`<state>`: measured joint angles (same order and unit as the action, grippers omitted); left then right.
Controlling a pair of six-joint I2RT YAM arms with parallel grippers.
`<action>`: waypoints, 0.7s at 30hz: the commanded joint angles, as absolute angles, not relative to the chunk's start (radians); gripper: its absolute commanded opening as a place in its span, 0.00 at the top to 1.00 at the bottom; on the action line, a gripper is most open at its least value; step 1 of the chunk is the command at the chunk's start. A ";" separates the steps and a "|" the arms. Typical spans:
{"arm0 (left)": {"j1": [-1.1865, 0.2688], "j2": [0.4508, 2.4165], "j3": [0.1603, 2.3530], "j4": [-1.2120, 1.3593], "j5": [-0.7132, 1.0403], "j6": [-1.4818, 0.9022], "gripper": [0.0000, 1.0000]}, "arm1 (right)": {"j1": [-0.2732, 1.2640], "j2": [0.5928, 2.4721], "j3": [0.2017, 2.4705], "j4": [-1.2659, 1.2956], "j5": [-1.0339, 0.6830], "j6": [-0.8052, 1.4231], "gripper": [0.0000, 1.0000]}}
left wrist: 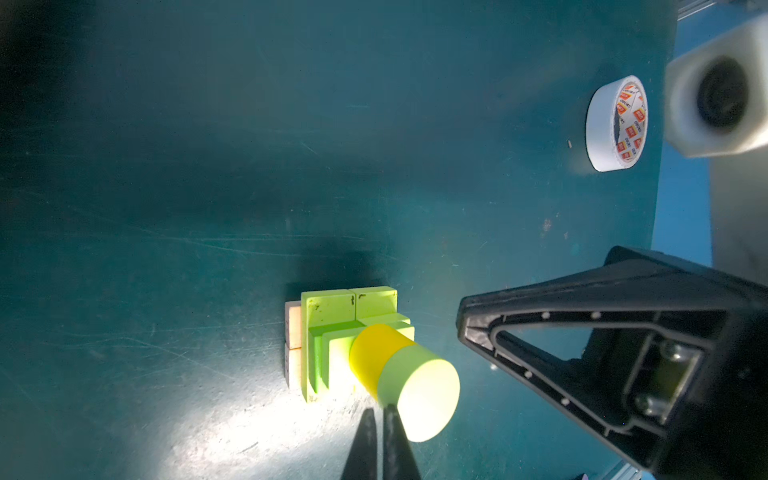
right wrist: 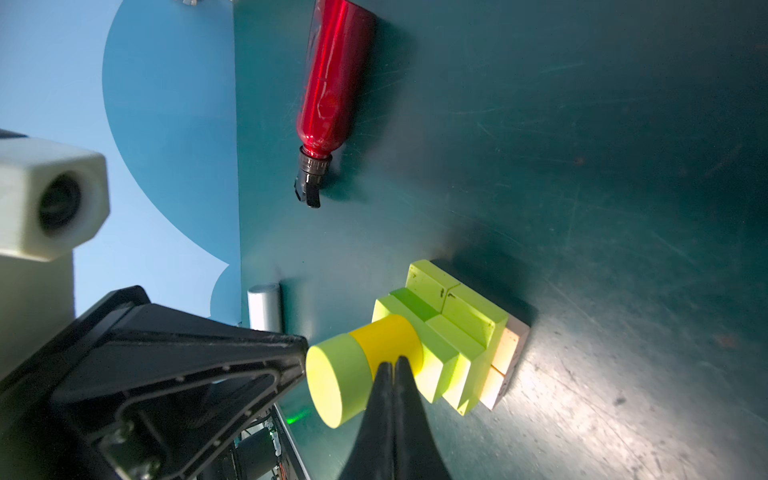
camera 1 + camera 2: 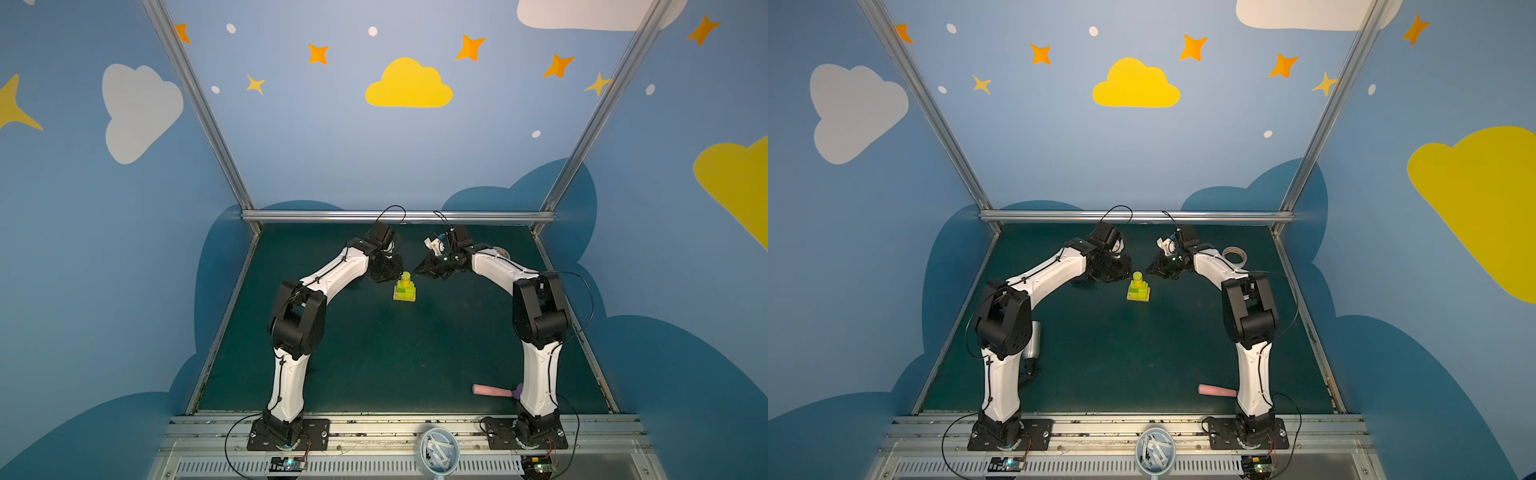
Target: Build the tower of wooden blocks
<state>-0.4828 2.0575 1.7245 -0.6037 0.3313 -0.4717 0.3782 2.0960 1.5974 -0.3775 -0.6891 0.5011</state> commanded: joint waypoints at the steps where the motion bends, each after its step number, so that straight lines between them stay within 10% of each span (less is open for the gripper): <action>1: -0.485 2.069 1.756 -0.620 0.333 -0.469 0.92 | 0.372 2.068 1.583 -0.368 -0.685 0.505 1.00; 21: -0.479 2.058 1.753 -0.644 0.293 -0.462 0.92 | 0.371 2.050 1.559 -0.352 -0.693 0.509 1.00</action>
